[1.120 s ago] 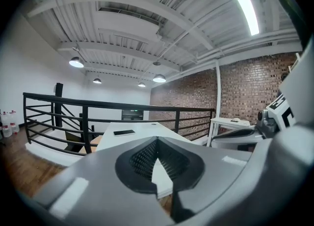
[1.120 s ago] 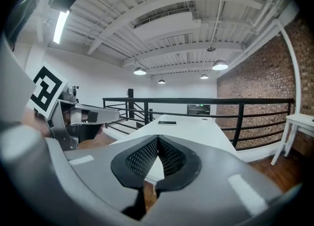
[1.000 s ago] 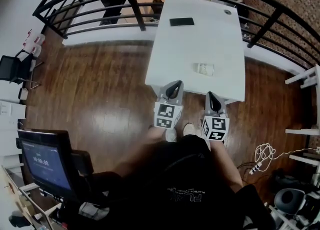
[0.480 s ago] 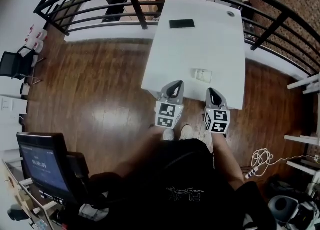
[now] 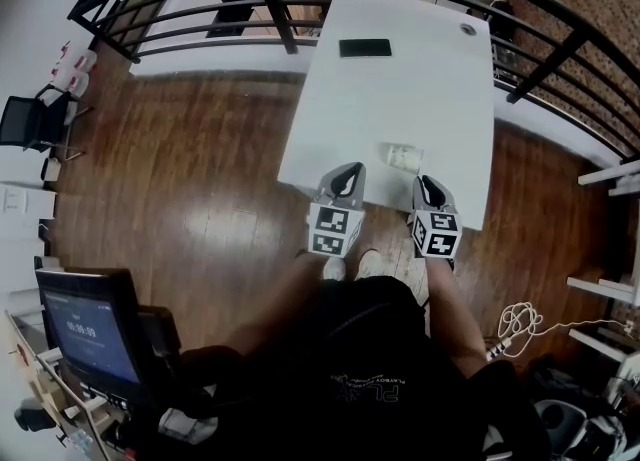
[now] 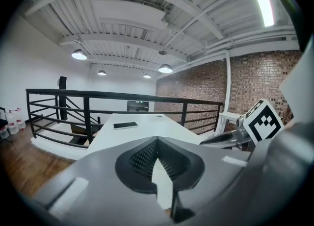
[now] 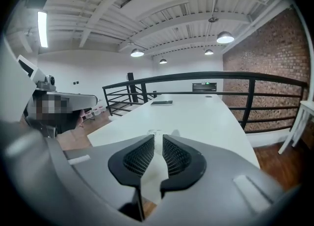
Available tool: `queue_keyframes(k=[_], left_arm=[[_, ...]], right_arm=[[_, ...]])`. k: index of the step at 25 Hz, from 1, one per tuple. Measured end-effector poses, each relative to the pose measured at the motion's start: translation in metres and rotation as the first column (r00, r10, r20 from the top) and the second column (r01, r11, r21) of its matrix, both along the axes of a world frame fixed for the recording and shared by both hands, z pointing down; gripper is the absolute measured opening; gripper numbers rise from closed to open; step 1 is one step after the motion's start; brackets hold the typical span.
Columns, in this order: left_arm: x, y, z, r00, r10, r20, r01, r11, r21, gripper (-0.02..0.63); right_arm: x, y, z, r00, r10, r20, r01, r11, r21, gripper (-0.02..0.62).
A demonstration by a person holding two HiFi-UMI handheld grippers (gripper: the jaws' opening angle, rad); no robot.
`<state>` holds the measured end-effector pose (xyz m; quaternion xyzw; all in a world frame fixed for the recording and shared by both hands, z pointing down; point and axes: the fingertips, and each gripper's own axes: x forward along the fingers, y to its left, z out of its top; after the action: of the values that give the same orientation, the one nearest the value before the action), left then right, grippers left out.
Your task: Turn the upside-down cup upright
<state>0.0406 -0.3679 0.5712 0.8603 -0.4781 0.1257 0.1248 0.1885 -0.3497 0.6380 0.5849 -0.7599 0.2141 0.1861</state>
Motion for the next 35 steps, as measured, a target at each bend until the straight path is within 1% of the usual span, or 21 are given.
queue_keyframes(k=[7,12,17,21,24,29,35], left_arm=[[-0.007,-0.007,0.005,0.999,-0.027,0.016,0.028,1.0,-0.014,-0.005],[-0.01,-0.009,0.006,0.999,-0.044,0.024,0.045,0.999,-0.016,-0.005],[-0.007,-0.011,0.011,0.998,-0.051,0.032,0.052,0.999,-0.015,-0.005],[-0.01,-0.009,0.012,0.998,-0.056,0.038,0.057,0.998,-0.022,-0.005],[-0.018,-0.008,0.011,0.997,-0.059,0.045,0.061,0.998,-0.029,-0.005],[-0.023,-0.006,0.012,0.997,-0.064,0.051,0.067,0.997,-0.039,-0.005],[-0.024,-0.006,0.013,0.997,-0.058,0.053,0.06,0.998,-0.035,-0.005]], right_arm=[[0.012,-0.02,0.017,0.999,-0.015,0.04,0.017,0.999,-0.035,0.074],[0.006,-0.026,0.027,0.99,-0.092,0.105,0.099,0.993,-0.06,0.084],[0.007,-0.031,0.04,0.981,-0.114,0.159,0.127,0.989,-0.074,0.095],[0.001,-0.032,0.04,0.97,-0.137,0.203,0.156,0.984,-0.081,0.096],[-0.008,-0.033,0.038,0.964,-0.155,0.218,0.178,0.98,-0.088,0.079],[-0.009,-0.029,0.037,0.957,-0.16,0.242,0.187,0.978,-0.093,0.032],[-0.017,-0.025,0.025,0.942,-0.194,0.273,0.217,0.975,-0.055,0.029]])
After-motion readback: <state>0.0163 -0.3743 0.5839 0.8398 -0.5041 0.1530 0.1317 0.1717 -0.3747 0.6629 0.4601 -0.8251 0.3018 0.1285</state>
